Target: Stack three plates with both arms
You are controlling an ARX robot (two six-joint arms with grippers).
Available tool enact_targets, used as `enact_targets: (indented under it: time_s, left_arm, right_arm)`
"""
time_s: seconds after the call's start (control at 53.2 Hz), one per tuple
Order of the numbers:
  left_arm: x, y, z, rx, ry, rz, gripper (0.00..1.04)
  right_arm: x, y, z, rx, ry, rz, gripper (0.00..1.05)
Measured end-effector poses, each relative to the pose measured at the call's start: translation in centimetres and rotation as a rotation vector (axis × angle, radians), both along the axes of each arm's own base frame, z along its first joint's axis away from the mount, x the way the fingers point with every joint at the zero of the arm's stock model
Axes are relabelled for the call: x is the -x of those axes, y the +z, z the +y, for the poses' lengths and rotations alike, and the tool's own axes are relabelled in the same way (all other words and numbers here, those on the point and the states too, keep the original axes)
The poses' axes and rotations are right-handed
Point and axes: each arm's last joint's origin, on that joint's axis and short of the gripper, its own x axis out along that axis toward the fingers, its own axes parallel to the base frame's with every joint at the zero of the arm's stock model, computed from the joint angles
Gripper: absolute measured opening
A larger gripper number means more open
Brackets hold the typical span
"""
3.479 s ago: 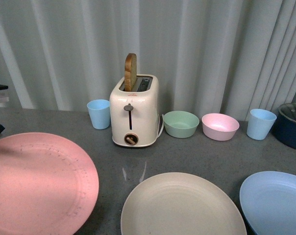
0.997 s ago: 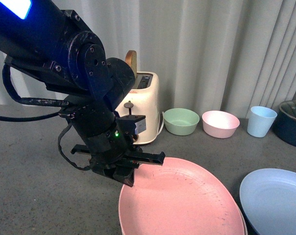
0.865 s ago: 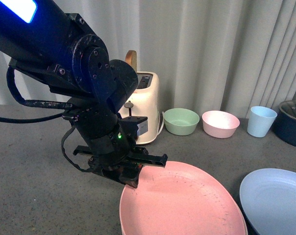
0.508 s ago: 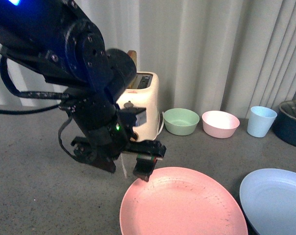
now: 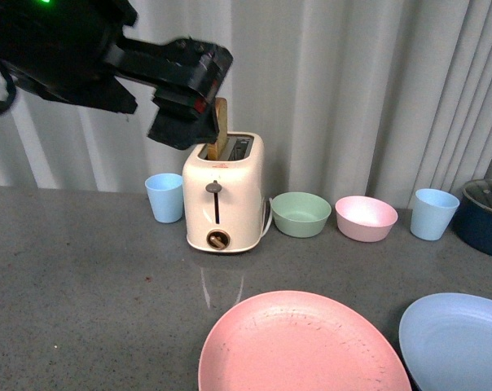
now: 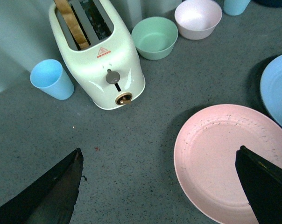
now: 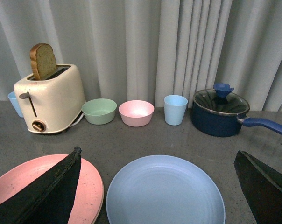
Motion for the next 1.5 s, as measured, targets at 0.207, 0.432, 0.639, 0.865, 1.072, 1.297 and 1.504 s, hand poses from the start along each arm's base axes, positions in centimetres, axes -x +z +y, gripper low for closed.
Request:
enact_targets:
  time_s: [0.207, 0.432, 0.639, 0.865, 1.072, 1.297, 1.504]
  left_arm:
    - [5.6, 2.6, 2.5, 0.075, 0.218, -0.297, 0.87]
    - [11.9, -3.2, 7.9, 0.293, 0.443, -0.520, 0.39]
    - [14.0, -7.0, 9.2, 0.297, 0.432, -0.487, 0.03]
    - [15.8, -9.1, 10.2, 0.299, 0.443, -0.492, 0.04]
    - [17.0, -10.4, 11.3, 0.304, 0.437, -0.498, 0.04]
    - [18.1, -11.5, 11.5, 0.303, 0.444, -0.494, 0.04]
    - [18.9, -12.1, 11.5, 0.304, 0.444, -0.497, 0.04]
  right_arm:
    - [0.0, 0.0, 0.0, 0.000, 0.000, 0.000, 0.97]
    - [0.0, 0.0, 0.0, 0.000, 0.001, 0.000, 0.97]
    - [0.0, 0.0, 0.0, 0.000, -0.001, 0.000, 0.97]
    - [0.0, 0.0, 0.0, 0.000, 0.000, 0.000, 0.97]
    - [0.0, 0.0, 0.0, 0.000, 0.000, 0.000, 0.97]
    - [0.0, 0.0, 0.0, 0.000, 0.000, 0.000, 0.97]
    - [0.0, 0.0, 0.0, 0.000, 0.000, 0.000, 0.97]
